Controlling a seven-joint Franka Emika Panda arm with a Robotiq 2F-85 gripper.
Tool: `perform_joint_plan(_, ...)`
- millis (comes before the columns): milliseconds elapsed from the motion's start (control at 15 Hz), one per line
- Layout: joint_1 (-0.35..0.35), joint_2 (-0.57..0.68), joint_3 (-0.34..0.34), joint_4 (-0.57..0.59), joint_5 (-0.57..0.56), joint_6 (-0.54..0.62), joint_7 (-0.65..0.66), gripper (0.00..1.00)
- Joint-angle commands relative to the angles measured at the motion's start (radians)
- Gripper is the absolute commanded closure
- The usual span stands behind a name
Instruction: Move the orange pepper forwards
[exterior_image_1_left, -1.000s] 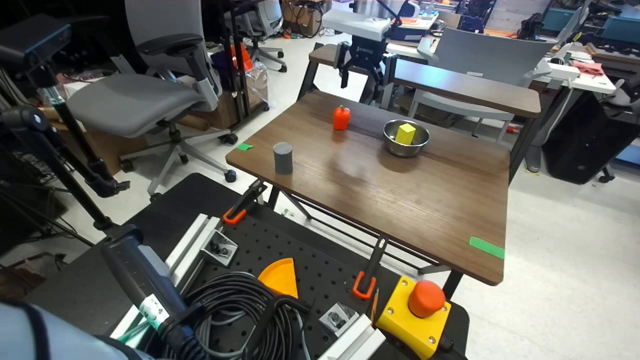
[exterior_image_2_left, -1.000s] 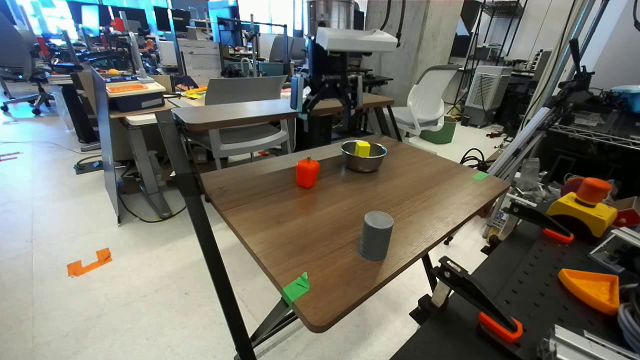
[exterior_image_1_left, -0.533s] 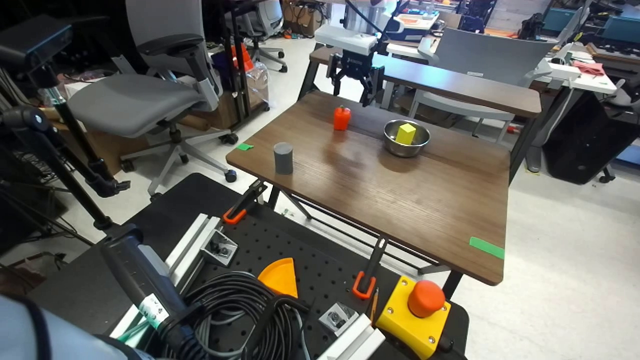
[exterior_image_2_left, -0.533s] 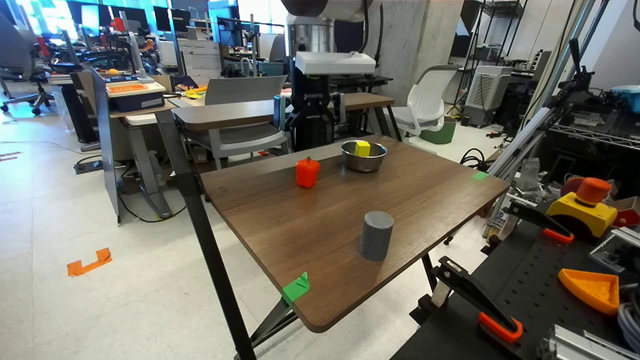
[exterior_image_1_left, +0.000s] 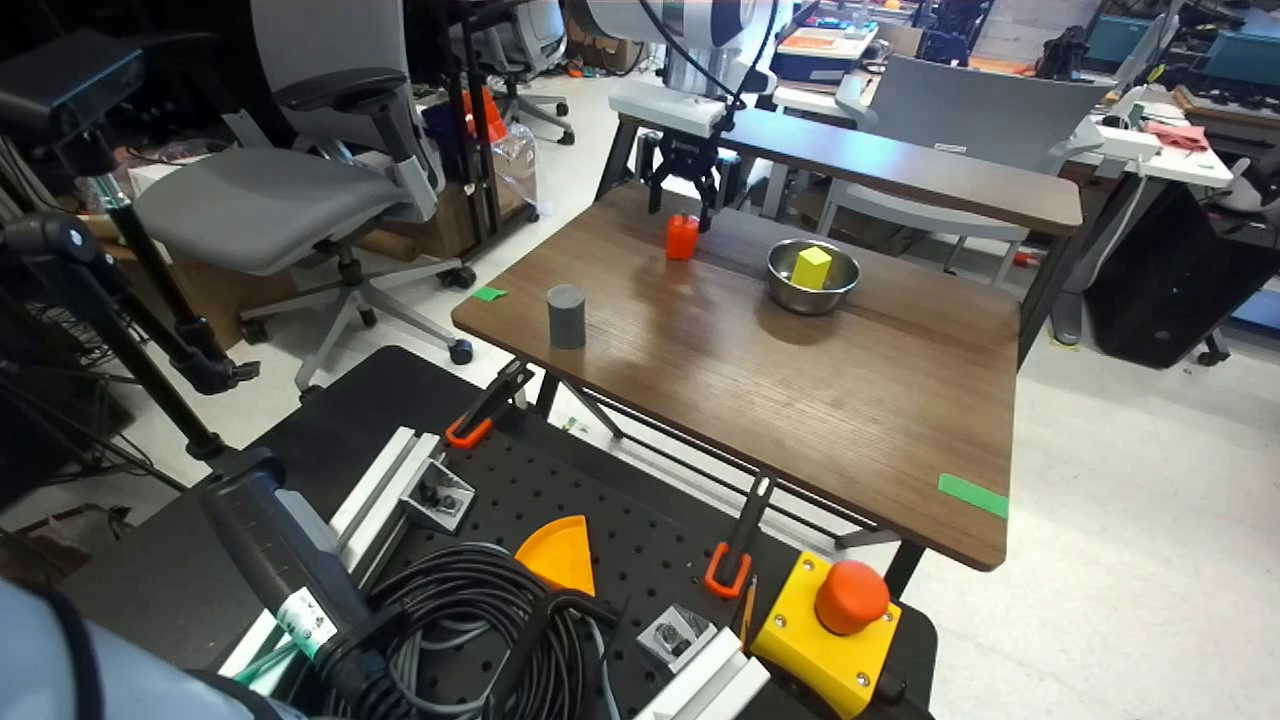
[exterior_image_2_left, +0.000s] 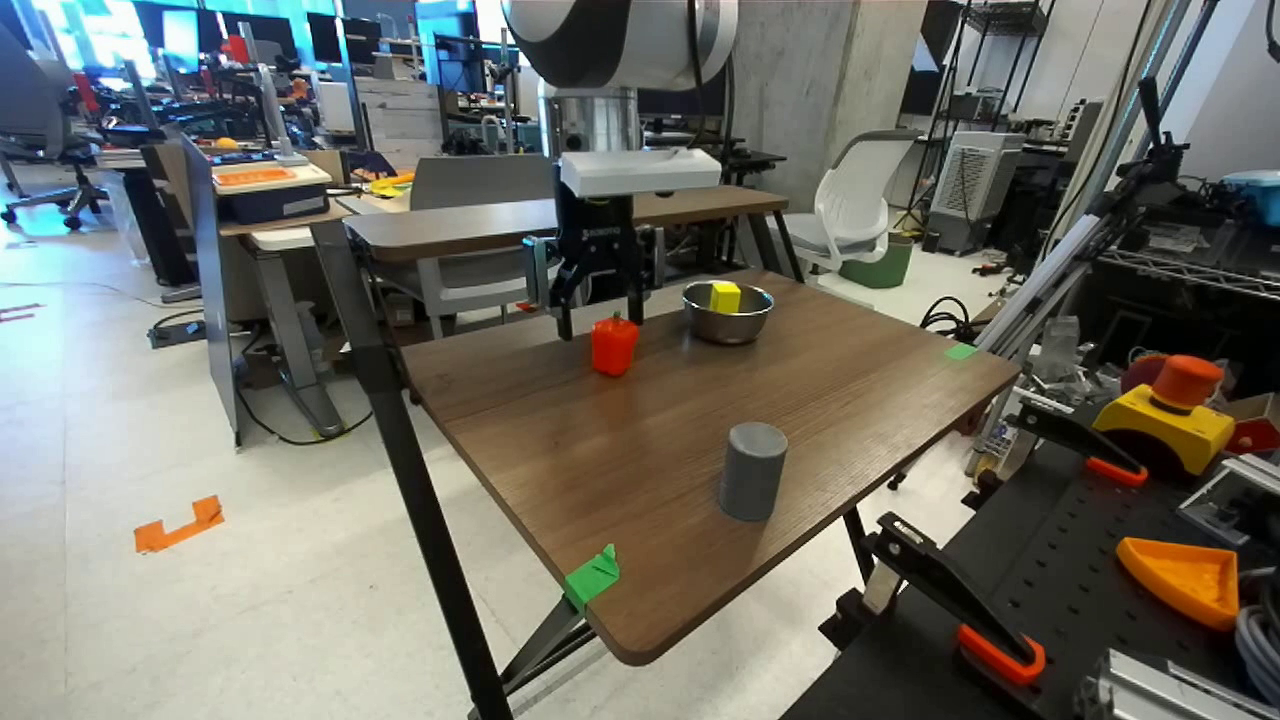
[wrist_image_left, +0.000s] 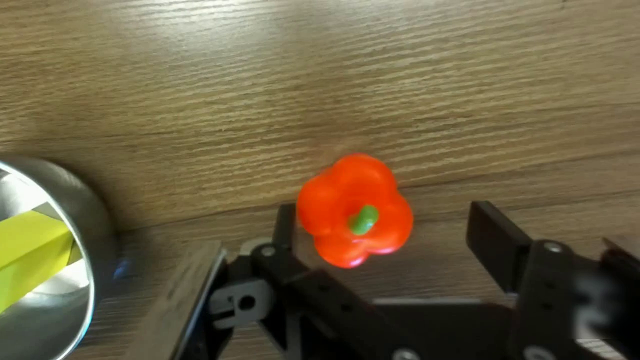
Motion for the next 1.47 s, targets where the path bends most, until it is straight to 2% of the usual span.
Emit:
perform_joint_plan(0,0.009,0.041,-0.004,0.073,0.019,-0.054,0.017,0.44)
perform_joint_plan(267,0.009,0.053,-0.005,0.100,0.021,-0.104,0.029,0.73)
perform_joint_plan(400,0.003,0.013,0.005,0.057,0.025,-0.121,0.010,0.74)
perform_joint_plan(600,-0.012,-0.078,0.017,-0.084,0.021,-0.082,-0.045,0.74)
perform_joint_plan(933,-0.041,-0.175,-0.021,-0.275,0.000,-0.052,-0.055,0.74)
perform_joint_plan(1200,-0.088,-0.263,-0.040,-0.445,-0.017,-0.004,-0.118,0.74)
perform_joint_plan(1400,-0.101,-0.296,-0.056,-0.527,-0.042,-0.010,-0.141,0.74)
